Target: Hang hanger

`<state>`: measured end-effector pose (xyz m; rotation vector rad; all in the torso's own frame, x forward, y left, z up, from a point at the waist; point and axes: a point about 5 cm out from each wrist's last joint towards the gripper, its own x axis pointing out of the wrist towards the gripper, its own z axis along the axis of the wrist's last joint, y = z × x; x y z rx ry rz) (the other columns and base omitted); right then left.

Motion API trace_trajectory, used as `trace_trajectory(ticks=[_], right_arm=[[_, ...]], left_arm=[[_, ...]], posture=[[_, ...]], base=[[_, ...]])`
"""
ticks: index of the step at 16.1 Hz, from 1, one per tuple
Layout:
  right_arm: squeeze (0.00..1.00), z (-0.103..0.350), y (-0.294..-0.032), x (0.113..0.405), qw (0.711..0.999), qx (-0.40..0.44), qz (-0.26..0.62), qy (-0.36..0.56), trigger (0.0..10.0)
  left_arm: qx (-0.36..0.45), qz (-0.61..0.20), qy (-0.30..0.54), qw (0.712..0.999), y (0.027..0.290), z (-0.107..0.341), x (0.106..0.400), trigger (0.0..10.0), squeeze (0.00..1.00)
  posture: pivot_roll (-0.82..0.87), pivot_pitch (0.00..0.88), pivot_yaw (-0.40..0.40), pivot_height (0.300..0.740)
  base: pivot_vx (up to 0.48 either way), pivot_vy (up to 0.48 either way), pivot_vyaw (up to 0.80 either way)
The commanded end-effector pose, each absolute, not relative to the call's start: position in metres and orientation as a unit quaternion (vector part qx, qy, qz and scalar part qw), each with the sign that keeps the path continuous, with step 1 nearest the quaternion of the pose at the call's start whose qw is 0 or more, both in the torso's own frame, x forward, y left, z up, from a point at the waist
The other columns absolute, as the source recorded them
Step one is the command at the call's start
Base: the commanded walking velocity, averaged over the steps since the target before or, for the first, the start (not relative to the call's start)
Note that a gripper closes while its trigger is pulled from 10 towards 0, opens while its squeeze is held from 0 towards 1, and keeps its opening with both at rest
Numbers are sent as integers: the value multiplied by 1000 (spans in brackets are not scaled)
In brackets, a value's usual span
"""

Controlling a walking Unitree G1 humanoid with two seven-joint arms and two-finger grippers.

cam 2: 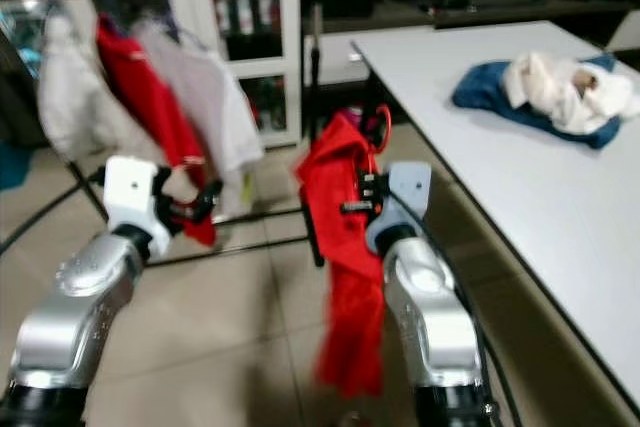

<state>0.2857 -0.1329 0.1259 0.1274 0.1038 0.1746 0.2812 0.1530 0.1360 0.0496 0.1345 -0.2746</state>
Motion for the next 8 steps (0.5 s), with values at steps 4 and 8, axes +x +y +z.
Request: trace_trajectory(ticks=[4, 8], right_arm=[[0, 136, -131, 291, 994, 69, 83, 30, 10000], [0, 138, -131, 289, 994, 64, 87, 24, 10000]], left_arm=[[36, -138, 60, 988, 156, 141, 280, 10000, 0], [37, -142, 63, 987, 154, 139, 279, 10000, 0]], posture=[[-42, 15, -6, 740], [-50, 23, -3, 740]], base=[[433, 0, 0], [431, 0, 0]])
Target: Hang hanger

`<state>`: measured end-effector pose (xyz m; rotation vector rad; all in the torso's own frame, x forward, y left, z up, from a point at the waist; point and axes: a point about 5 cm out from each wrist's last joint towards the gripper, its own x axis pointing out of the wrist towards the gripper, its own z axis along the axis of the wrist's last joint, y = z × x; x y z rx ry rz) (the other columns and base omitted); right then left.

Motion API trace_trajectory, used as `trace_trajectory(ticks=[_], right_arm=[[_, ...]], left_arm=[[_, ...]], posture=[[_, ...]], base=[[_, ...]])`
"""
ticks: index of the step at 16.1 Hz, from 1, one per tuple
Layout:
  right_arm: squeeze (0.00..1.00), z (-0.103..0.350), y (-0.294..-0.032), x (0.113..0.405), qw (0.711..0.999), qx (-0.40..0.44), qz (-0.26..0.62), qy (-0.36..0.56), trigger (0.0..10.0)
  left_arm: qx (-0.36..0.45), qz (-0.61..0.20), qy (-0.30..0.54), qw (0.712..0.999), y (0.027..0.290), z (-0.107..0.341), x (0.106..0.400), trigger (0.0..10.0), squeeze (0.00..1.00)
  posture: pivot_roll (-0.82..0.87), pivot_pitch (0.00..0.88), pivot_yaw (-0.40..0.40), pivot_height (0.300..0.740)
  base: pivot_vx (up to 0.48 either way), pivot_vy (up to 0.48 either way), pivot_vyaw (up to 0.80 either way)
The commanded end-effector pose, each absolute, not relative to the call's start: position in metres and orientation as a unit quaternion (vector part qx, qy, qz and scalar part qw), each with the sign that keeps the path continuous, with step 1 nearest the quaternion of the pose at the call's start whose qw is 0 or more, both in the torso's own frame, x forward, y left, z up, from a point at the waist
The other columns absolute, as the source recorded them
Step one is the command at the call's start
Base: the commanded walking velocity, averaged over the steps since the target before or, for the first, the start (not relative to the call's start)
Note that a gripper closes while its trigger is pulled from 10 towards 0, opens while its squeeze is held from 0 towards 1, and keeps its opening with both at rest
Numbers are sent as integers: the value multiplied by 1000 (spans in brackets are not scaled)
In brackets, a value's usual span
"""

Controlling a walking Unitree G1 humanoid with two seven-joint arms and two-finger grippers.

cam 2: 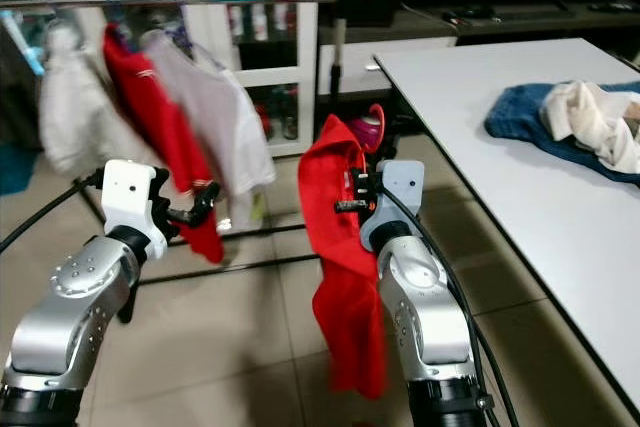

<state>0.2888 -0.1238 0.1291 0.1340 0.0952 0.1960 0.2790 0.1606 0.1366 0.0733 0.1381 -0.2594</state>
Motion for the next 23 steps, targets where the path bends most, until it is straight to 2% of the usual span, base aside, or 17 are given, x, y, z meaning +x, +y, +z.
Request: trace_trajectory(ticks=[1, 16, 21, 23], right_arm=[[0, 138, -132, 289, 994, 62, 91, 26, 10000], [0, 138, -130, 294, 993, 43, 110, 26, 10000], [0, 139, -128, 299, 992, 39, 116, 23, 10000], [0, 139, -131, 300, 993, 40, 110, 22, 10000]], left_arm=[[38, -142, 63, 987, 154, 139, 279, 10000, 0], [38, -122, 43, 991, 159, 145, 281, 10000, 0], [53, -122, 34, 991, 160, 147, 279, 10000, 0], [77, -146, 26, 986, 155, 151, 279, 10000, 0]], posture=[[-51, 23, -3, 740], [-40, 0, -25, 740], [-24, 0, -43, 740], [-21, 0, -41, 740]], base=[[431, 0, 0], [432, 0, 0], [428, 0, 720], [424, 0, 0]])
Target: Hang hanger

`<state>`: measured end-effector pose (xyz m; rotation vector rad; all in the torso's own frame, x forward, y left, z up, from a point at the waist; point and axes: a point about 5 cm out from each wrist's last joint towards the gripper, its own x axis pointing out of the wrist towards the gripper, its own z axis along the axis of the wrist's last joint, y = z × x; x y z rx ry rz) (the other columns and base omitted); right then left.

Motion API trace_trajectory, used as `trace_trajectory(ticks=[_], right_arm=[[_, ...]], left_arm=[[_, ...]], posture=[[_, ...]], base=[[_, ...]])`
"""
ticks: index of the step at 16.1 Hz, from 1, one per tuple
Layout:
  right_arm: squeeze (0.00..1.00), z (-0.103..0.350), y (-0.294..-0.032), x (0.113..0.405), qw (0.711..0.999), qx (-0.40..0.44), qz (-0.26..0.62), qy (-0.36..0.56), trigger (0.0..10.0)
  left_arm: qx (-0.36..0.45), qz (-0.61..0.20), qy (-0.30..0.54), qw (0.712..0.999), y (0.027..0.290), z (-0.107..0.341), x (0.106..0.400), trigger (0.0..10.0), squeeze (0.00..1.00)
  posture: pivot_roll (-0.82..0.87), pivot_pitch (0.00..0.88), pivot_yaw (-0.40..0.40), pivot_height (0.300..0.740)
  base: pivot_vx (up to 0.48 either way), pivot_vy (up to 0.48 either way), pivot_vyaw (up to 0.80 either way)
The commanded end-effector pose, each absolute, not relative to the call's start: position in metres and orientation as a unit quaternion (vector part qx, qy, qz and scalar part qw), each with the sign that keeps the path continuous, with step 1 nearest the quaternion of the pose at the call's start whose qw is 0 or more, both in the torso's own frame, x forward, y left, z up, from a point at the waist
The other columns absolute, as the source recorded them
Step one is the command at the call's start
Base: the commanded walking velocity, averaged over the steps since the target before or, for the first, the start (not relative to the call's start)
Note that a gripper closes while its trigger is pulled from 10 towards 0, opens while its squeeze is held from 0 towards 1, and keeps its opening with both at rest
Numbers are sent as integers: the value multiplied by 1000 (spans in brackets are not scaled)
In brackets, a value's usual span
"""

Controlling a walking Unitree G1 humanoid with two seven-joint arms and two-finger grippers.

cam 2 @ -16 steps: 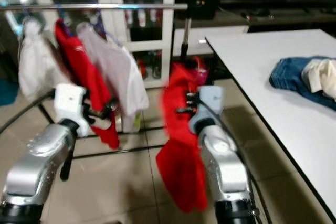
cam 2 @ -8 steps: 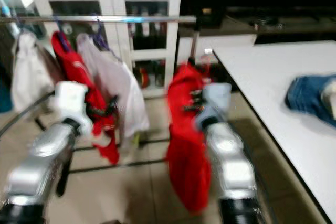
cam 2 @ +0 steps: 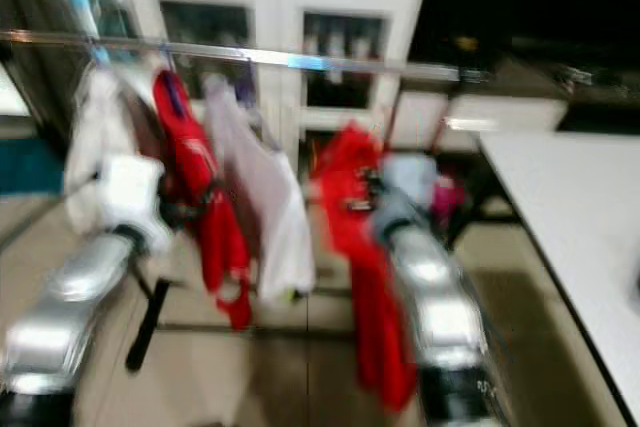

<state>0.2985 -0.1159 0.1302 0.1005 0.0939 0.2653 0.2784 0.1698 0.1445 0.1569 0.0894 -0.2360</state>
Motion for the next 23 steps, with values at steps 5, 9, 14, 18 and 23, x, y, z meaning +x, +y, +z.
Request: trace_trajectory(ticks=[5, 9, 14, 18, 23], right_arm=[[0, 146, -138, 302, 994, 27, 105, -3, 10000], [0, 156, -146, 319, 996, 22, 83, -10, 10000], [0, 154, -146, 351, 995, -5, 94, 38, 10000], [0, 145, -153, 375, 992, -20, 74, 100, 10000], [1000, 131, -157, 365, 991, 8, 82, 109, 10000]], left_arm=[[66, -220, 2, 973, 138, 158, 274, 10000, 0], [87, -360, 11, 929, 126, 162, 263, 10000, 0], [103, -425, 25, 899, 121, 163, 260, 10000, 0], [108, -448, 31, 887, 120, 164, 258, 10000, 0], [110, -425, 46, 897, 127, 157, 254, 10000, 0]], posture=[[-22, 0, -33, 740], [-16, 0, -33, 740], [-15, 0, -22, 740], [-1, 0, -30, 740], [-2, 0, -25, 740]], base=[[153, 0, 0], [0, 0, 0], [0, 0, 0], [0, 0, 0], [0, 0, 0]])
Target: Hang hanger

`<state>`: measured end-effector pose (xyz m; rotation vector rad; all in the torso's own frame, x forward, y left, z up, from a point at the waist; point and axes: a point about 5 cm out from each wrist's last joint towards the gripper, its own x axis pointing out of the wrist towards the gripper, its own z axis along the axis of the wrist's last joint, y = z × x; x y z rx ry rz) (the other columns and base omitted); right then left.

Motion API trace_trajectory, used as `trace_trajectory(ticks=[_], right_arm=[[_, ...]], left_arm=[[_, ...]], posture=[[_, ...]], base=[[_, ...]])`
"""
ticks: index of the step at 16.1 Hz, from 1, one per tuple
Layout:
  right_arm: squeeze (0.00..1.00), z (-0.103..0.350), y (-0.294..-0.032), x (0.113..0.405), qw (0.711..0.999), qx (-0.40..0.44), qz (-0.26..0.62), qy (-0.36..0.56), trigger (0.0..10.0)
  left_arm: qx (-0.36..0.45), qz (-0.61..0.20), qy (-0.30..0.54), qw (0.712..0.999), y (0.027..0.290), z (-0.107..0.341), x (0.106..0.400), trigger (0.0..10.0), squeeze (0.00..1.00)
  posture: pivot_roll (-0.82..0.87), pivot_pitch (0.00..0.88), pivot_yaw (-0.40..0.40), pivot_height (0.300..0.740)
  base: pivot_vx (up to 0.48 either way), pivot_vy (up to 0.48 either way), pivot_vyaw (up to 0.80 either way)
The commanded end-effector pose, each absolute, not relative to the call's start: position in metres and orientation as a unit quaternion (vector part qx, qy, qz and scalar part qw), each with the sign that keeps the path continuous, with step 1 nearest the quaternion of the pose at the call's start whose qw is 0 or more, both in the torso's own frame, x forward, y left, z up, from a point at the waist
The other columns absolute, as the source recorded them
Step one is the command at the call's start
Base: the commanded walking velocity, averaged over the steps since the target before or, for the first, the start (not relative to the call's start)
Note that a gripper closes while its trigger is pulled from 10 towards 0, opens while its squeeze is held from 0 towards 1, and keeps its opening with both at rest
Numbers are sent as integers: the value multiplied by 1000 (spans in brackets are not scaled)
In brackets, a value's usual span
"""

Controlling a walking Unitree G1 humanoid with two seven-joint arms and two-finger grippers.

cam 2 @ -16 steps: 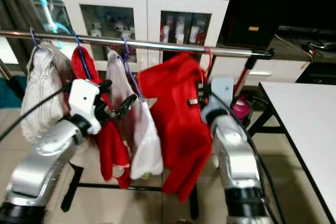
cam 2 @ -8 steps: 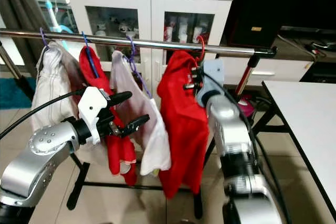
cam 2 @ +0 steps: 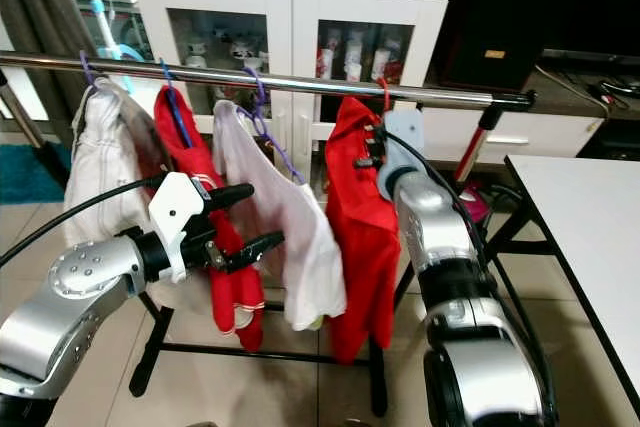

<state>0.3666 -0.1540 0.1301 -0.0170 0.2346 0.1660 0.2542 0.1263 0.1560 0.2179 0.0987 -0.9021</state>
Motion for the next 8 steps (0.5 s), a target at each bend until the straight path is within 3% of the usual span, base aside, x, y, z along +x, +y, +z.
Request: trace_trajectory(ticks=[1, 3, 6, 8], right_arm=[[1000, 135, -157, 363, 992, 21, 87, 90, 10000], [1000, 158, -163, 344, 990, 69, 119, -5, 10000], [1000, 164, -166, 333, 988, 79, 129, -28, 10000], [1000, 171, -166, 302, 977, 105, 176, -57, 10000]], left_arm=[[111, -414, 46, 902, 129, 156, 255, 10000, 0], [123, -332, 35, 934, 143, 154, 264, 10000, 0], [117, -302, 31, 946, 149, 154, 266, 10000, 0], [94, -259, 22, 961, 153, 156, 265, 10000, 0]], posture=[[-4, 0, -22, 740], [-9, 0, -13, 740], [-14, 0, -6, 740], [-13, 0, 1, 740]], base=[[0, 0, 0], [0, 0, 0], [0, 0, 0], [0, 0, 0]])
